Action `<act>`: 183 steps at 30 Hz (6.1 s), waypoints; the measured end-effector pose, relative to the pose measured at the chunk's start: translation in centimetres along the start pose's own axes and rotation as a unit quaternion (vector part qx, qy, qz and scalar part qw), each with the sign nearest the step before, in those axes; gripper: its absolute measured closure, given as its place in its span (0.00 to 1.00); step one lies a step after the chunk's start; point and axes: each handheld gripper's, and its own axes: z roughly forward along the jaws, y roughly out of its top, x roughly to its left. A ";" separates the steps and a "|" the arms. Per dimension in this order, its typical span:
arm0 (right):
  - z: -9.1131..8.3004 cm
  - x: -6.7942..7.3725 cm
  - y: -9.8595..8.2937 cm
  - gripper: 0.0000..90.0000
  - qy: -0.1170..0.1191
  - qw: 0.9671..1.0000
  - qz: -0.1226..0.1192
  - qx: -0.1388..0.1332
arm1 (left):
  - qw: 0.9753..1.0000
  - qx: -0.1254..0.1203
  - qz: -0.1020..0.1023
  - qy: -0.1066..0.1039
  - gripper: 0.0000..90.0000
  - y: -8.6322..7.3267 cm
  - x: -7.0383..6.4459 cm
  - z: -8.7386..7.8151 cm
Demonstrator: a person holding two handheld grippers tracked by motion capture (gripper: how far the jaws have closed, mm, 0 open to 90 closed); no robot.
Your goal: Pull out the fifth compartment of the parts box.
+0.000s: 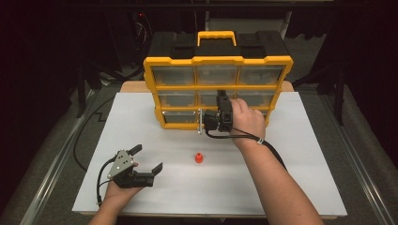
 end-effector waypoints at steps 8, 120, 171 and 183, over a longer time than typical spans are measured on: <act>0.2 0.0 0.6 0.84 -0.008 1.000 -0.013 0.000 | 1.000 -0.002 0.000 -0.001 0.00 0.0 0.1 0.0; -9.4 0.4 -1.0 0.87 0.003 0.999 -0.034 -0.029 | 1.000 -0.004 -0.006 -0.007 0.00 0.0 0.3 -0.1; -9.7 1.3 -1.2 0.86 0.002 0.999 -0.038 -0.026 | 1.000 -0.009 -0.011 -0.006 0.00 0.0 0.5 -0.4; -10.5 0.8 -1.6 0.73 0.008 0.999 -0.028 -0.030 | 1.000 -0.011 -0.011 -0.006 0.00 0.0 0.5 -0.5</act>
